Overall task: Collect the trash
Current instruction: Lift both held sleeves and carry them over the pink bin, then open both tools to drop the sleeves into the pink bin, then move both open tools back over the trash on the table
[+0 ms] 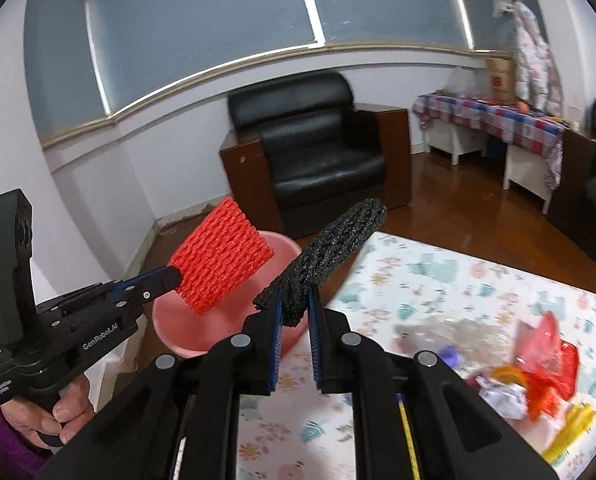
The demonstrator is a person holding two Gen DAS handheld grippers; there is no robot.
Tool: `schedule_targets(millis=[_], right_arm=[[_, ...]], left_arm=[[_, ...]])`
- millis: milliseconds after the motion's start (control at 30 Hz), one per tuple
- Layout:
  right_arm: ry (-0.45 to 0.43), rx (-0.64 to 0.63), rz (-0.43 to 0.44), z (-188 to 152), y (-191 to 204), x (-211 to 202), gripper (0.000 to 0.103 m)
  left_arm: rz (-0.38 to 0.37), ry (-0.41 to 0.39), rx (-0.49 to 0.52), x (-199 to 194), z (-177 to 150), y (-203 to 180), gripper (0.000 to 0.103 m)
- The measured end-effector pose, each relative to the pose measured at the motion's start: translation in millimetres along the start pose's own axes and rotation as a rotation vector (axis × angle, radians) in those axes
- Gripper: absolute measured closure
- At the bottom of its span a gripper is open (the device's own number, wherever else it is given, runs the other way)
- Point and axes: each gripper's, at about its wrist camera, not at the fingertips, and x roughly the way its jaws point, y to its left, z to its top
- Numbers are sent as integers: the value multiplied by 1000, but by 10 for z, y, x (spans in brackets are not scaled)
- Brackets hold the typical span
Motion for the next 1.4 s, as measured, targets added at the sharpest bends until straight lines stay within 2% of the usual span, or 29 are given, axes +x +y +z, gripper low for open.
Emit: schedule_targets(millis=[300, 533, 567, 633, 700, 733, 767, 1067, 1233, 1400], right_arm=[[94, -76, 69, 60, 399, 610, 91], [150, -109, 73, 12, 610, 953, 91], [158, -105, 78, 2, 603, 979, 90], [175, -103, 82, -21, 595, 1041, 84], [183, -97, 81, -31, 564, 1070, 63], [182, -89, 88, -34, 542, 1082, 60], [180, -82, 93, -33, 530, 1088, 59], [148, -58, 87, -108, 378, 809, 59], [111, -28, 81, -90, 230, 558, 59], [75, 4, 36, -88, 30, 220, 59]], left_arm=[[98, 72, -54, 122, -118, 358, 94], [124, 114, -81, 296, -124, 464, 93], [127, 119, -83, 299, -130, 467, 89], [132, 128, -95, 331, -136, 500, 86], [138, 134, -102, 345, -142, 518, 81], [141, 136, -105, 358, -141, 525, 73], [143, 135, -110, 364, -141, 533, 71], [103, 85, -103, 268, -69, 439, 71], [47, 39, -83, 130, 4, 250, 71], [-15, 13, -24, 19, 45, -44, 71]])
